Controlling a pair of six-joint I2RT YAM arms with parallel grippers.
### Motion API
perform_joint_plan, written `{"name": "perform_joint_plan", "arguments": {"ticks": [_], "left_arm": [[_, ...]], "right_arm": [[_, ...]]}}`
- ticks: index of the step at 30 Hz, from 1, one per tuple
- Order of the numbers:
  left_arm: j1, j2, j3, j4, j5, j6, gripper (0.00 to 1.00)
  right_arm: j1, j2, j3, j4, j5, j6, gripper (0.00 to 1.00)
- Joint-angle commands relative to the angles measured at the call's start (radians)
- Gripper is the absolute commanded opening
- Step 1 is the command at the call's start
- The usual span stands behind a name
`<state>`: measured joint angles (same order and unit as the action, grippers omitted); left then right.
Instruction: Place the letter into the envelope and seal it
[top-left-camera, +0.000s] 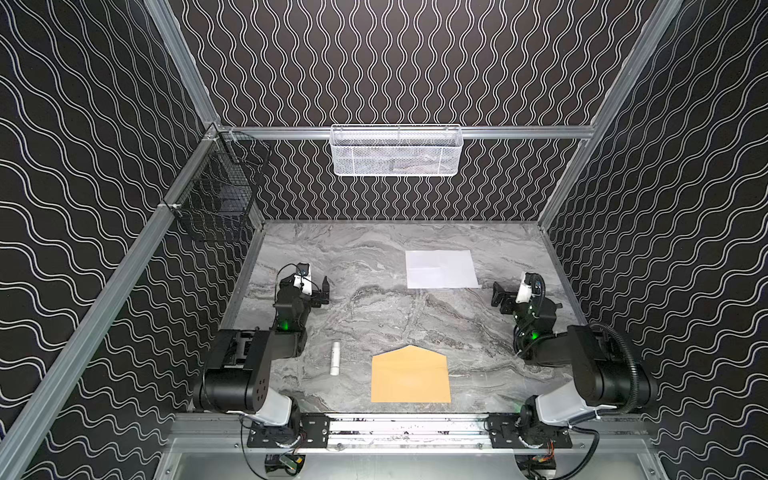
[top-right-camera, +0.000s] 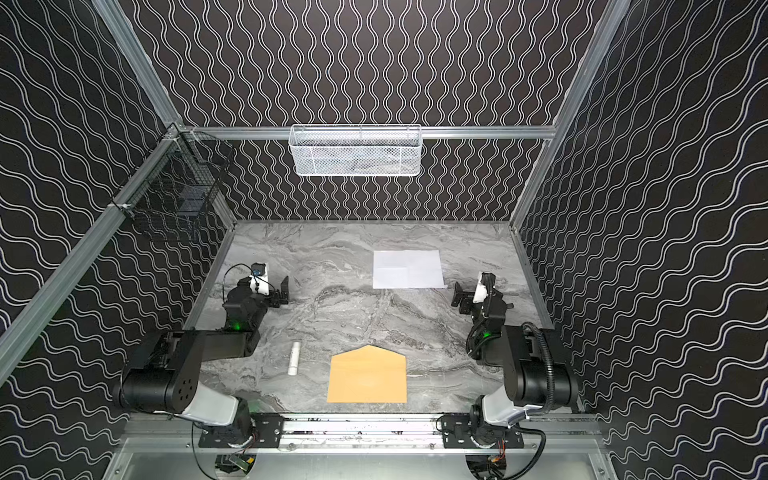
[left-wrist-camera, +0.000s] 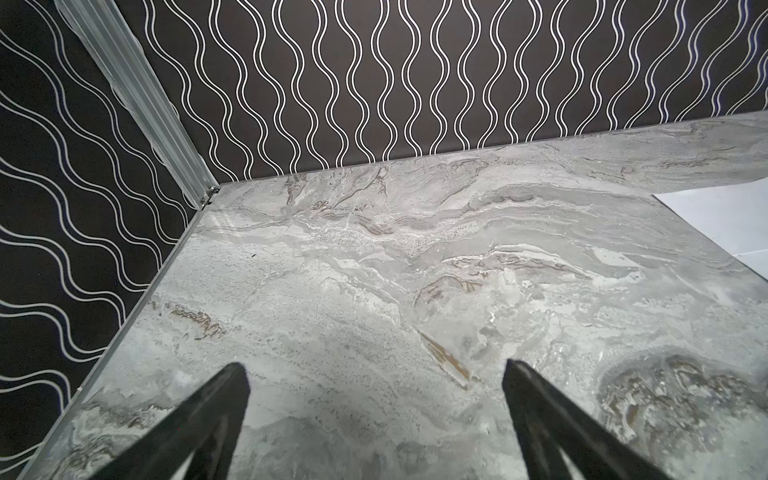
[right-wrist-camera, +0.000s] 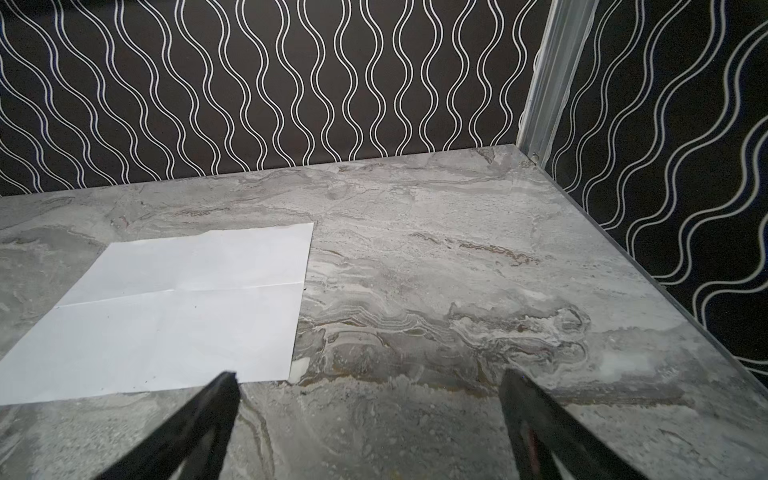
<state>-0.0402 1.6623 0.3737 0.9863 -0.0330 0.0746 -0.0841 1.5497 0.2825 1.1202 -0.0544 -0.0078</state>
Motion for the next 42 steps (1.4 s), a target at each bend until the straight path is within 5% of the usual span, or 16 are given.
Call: {"name": "perform_joint_plan", "arguments": {"ticks": [1,27,30,33,35,37,42], "left_arm": [[0.002,-0.002,0.001,0.032,0.012,-0.013,0.99],[0.000,-0.003,-0.001,0.033,0.009,-0.012,0.99],[-0.022,-0.068,0.021,-0.050,-0.086,-0.022,0.99],[-0.080,-0.147,0.152,-0.347,-0.219,-0.005,0.99],[-0.141,-0.142,0.246,-0.447,-0.287,0.013,0.99],[-0.184,-0.128,0.341,-0.523,-0.270,-0.067,0.99],[-0.268,0.058,0.707,-0.892,-0.143,-0.307,0.96]], "right_arm": [[0.001,-0.006,-0.005,0.033,-0.005,0.011,1.00],[0.021,-0.013,-0.017,0.054,0.104,0.016,1.00],[0.064,-0.056,-0.026,0.052,0.201,-0.001,1.00],[0.164,-0.187,0.089,-0.256,0.347,-0.040,1.00],[0.210,-0.211,0.234,-0.534,0.431,0.095,1.00],[0.213,-0.194,0.364,-0.730,0.346,0.250,1.00],[0.261,-0.051,0.545,-0.879,0.202,0.374,1.00]]}}
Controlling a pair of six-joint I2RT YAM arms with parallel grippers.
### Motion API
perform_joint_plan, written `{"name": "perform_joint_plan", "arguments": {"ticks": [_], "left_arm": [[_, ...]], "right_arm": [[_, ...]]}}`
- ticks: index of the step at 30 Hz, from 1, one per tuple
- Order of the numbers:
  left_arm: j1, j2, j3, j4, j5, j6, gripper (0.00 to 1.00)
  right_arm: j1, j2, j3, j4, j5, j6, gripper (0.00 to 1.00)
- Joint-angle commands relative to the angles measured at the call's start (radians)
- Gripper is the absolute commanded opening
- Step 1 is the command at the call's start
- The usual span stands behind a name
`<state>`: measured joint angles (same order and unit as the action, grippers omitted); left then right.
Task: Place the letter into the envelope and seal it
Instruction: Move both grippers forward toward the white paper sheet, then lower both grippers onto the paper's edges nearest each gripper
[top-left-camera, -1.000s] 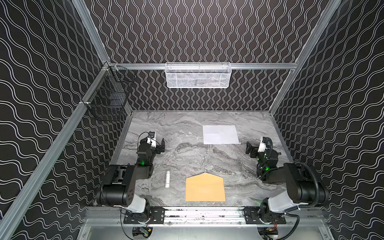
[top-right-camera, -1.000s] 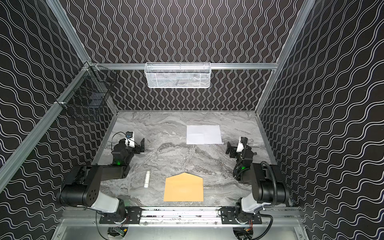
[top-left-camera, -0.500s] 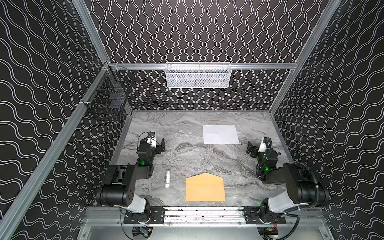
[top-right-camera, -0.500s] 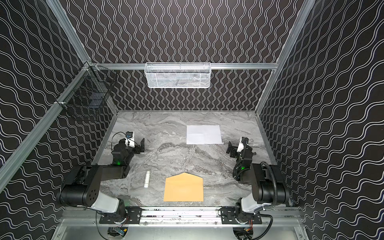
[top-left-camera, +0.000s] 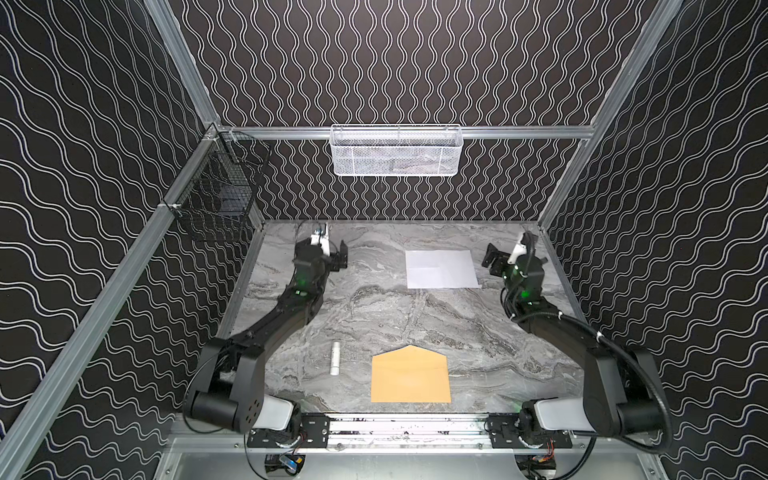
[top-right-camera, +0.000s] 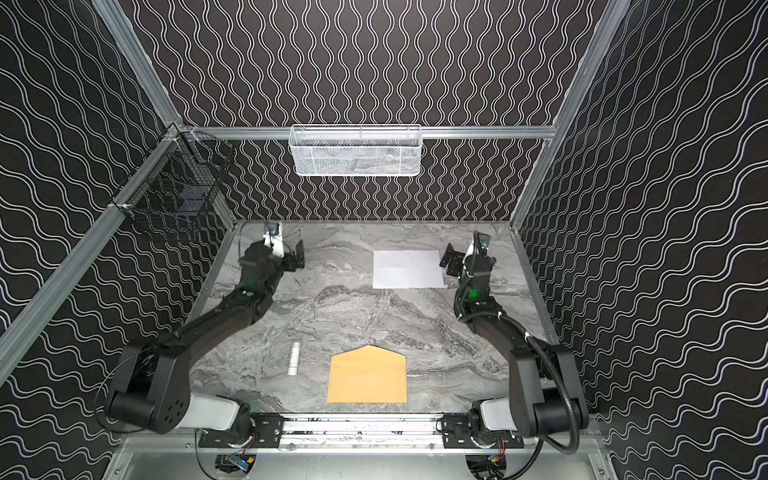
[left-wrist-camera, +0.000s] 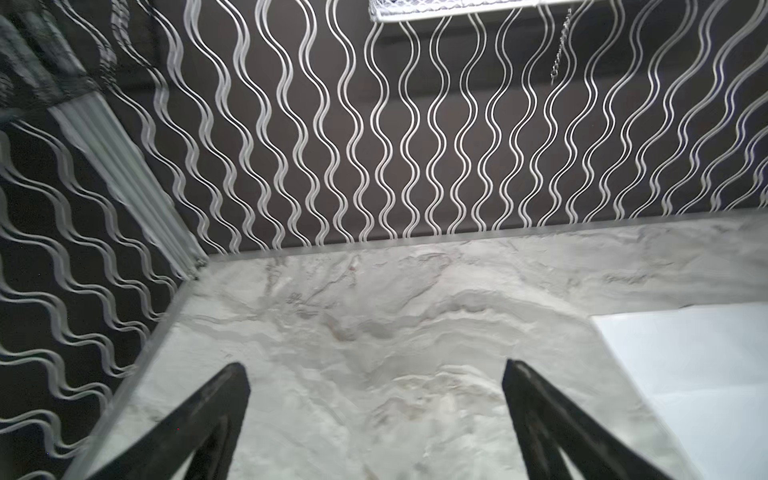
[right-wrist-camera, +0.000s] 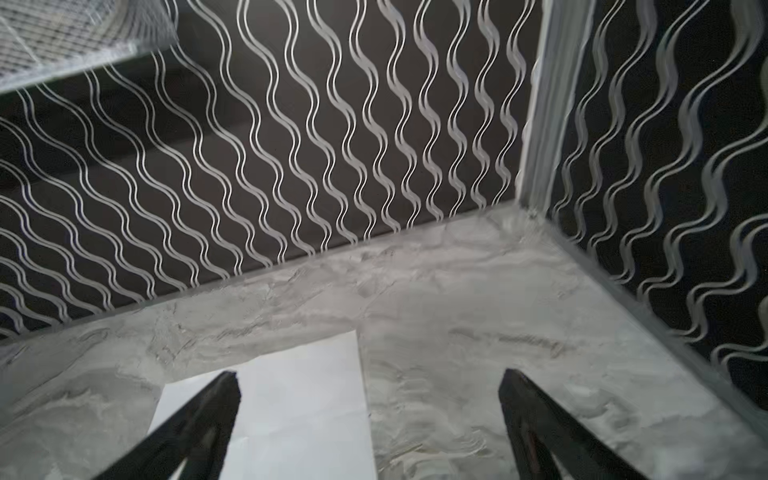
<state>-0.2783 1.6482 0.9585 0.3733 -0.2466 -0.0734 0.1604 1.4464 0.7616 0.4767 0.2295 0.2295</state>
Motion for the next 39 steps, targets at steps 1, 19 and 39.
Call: {"name": "perform_joint_plan", "arguments": {"ticks": [1,19,39], "left_arm": [[-0.056,0.131,0.210,-0.346,0.109,-0.174,0.94],[-0.305,0.764,0.894,-0.627,0.422,-0.320,0.83],[-0.352,0.767,0.692,-0.662,0.406,-0.358,0.81]], "right_arm": [[0.023,0.089,0.106,-0.270,-0.126,0.144,1.00],[0.030,0.669,0.714,-0.642,-0.334,0.076,0.89],[0.046,0.643,0.572,-0.599,-0.360,0.052,0.85]]}}
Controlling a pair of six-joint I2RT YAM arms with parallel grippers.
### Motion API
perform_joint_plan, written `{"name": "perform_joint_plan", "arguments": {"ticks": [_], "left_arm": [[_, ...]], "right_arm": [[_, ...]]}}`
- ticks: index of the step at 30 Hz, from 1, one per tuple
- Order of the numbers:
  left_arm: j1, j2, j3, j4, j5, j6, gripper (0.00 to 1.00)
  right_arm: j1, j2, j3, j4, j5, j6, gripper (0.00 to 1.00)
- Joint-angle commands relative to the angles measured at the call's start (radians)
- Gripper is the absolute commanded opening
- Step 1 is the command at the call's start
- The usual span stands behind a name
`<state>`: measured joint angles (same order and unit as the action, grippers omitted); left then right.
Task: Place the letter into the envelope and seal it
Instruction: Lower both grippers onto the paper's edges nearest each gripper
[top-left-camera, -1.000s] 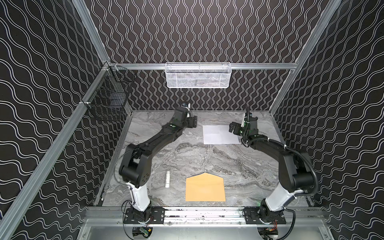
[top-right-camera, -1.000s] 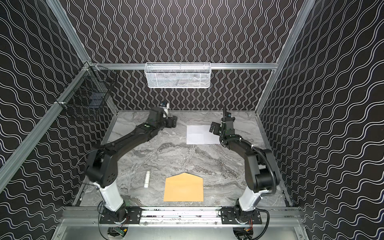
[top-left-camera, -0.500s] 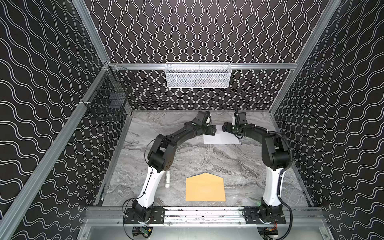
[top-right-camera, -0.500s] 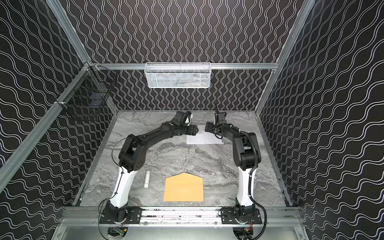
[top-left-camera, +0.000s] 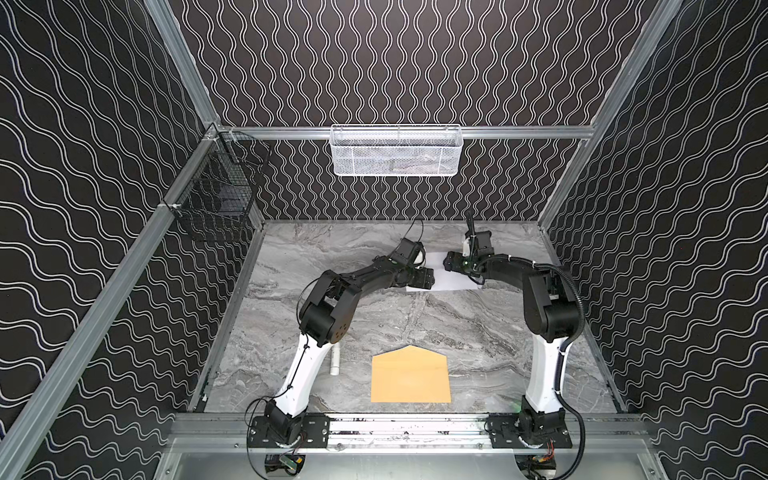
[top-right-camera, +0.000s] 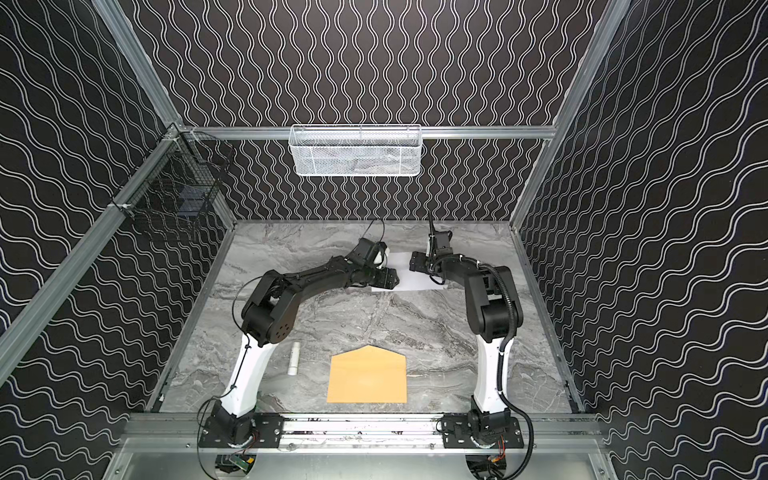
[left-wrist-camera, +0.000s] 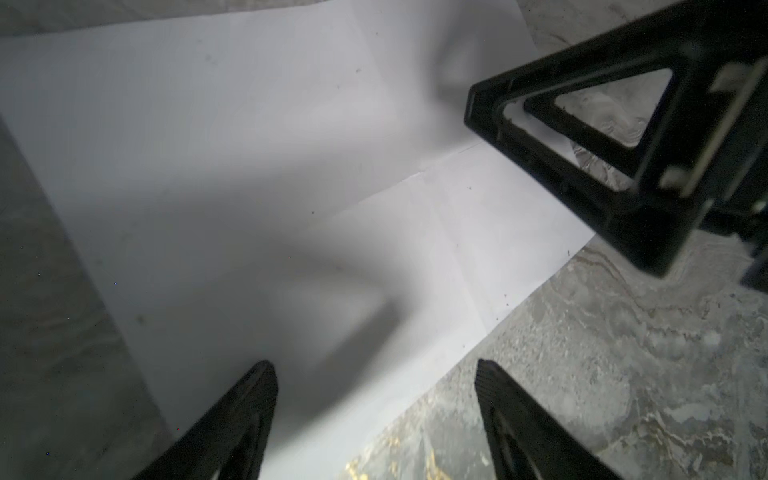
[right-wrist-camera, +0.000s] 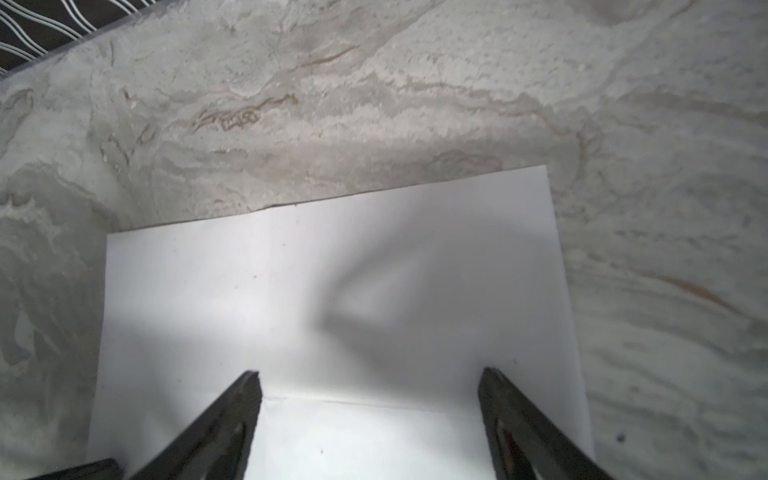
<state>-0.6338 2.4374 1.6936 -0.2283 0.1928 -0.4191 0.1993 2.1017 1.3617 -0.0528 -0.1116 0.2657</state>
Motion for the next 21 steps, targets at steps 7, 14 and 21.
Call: {"name": "perform_joint_plan", "arguments": {"ticks": [7,14,21], "left_arm": [[0.003,-0.127,-0.203,-0.034,-0.062,-0.031,0.81],[0.000,-0.262,-0.386,0.010,-0.072,-0.075,0.81],[-0.003,-0.405,-0.591,0.077,-0.105,-0.102,0.81]], "right_arm": [[0.059,-0.086,-0.135,-0.058,-0.014,0.033,0.84],[0.121,-0.165,-0.250,-0.030,0.000,0.058,0.84],[0.180,-0.270,-0.358,-0.002,0.015,0.075,0.85]]}}
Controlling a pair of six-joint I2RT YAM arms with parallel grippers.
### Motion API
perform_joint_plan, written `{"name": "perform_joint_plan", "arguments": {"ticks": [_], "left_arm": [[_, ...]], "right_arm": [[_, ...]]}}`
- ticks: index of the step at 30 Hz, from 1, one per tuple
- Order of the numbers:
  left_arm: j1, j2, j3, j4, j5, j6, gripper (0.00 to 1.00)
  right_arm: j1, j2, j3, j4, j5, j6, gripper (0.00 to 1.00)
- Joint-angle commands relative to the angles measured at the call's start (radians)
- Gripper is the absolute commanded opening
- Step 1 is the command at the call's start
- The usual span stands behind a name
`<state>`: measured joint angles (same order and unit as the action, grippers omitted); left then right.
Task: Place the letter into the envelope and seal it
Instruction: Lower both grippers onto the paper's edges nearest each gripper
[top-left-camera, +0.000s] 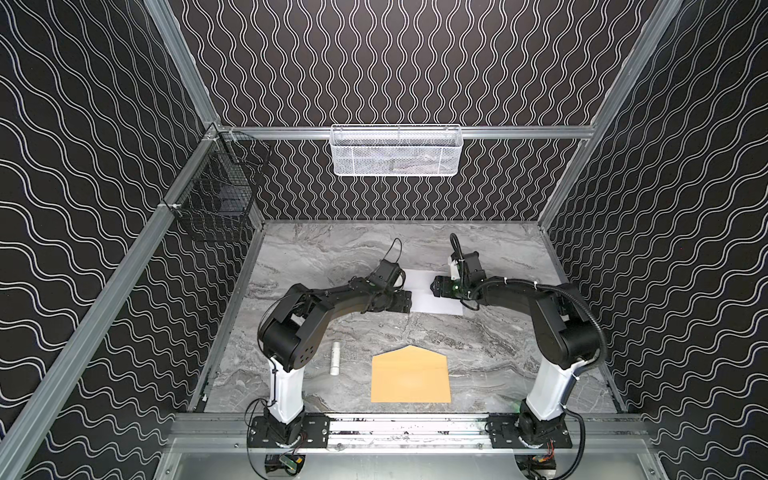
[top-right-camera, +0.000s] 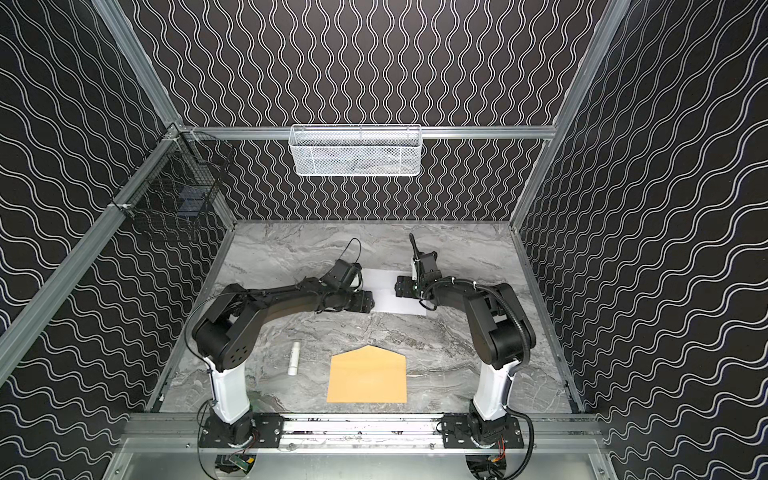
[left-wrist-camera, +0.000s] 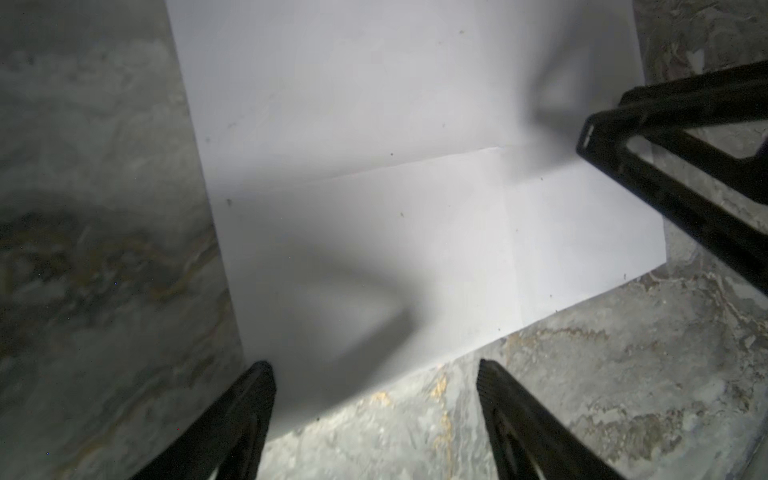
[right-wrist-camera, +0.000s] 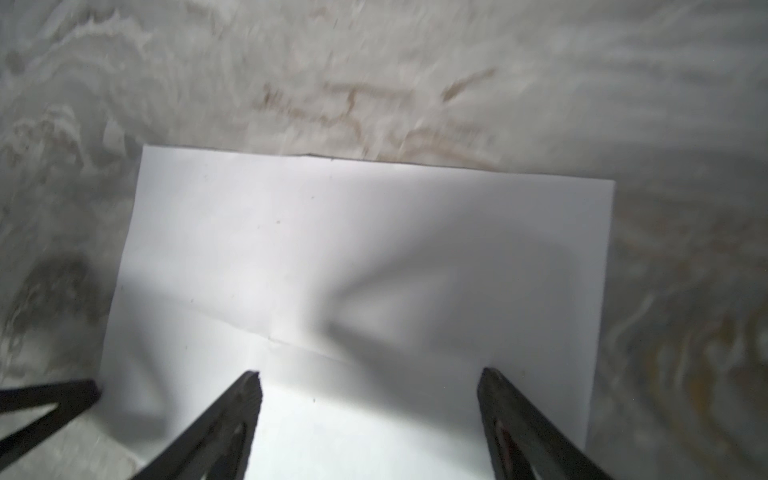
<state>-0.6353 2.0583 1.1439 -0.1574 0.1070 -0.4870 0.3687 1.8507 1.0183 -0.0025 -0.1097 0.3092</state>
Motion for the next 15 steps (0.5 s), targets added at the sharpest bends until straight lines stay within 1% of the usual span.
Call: {"name": "perform_joint_plan", "arguments": {"ticks": [1,3,6,8,9,10,11,13,15], "left_arm": [[-0.004,-0.046,-0.055,0.010,-0.022,-0.038,0.82],[-0.008,-0.079,-0.057,-0.002,-0.032,-0.038,0.82],[-0.007,-0.112,-0.021,-0.051,-0.048,-0.019,0.85],[-0.004,-0.116,0.026,-0.095,-0.048,0.007,0.89],[-0.001,-0.107,0.055,-0.120,-0.033,0.028,0.92],[0.002,-0.093,0.093,-0.155,-0.012,0.055,0.97],[0.005,-0.074,0.132,-0.192,0.013,0.081,0.99],[0.023,-0.039,0.196,-0.267,0.062,0.113,0.99],[0.042,-0.012,0.232,-0.298,0.099,0.126,0.99]], "right_arm": [[0.015,-0.029,-0.015,-0.059,0.016,0.031,0.85],[0.022,-0.053,-0.015,-0.080,0.019,0.027,0.85],[0.025,-0.120,-0.015,-0.123,0.027,0.025,0.87],[0.023,-0.173,-0.056,-0.147,0.042,0.031,0.88],[0.022,-0.187,-0.061,-0.160,0.053,0.031,0.89],[0.020,-0.203,-0.067,-0.180,0.062,0.028,0.89],[0.014,-0.212,-0.074,-0.190,0.061,0.025,0.90],[-0.006,-0.217,-0.084,-0.206,0.039,0.027,0.89],[-0.034,-0.221,-0.105,-0.196,-0.007,0.033,0.89]]}}
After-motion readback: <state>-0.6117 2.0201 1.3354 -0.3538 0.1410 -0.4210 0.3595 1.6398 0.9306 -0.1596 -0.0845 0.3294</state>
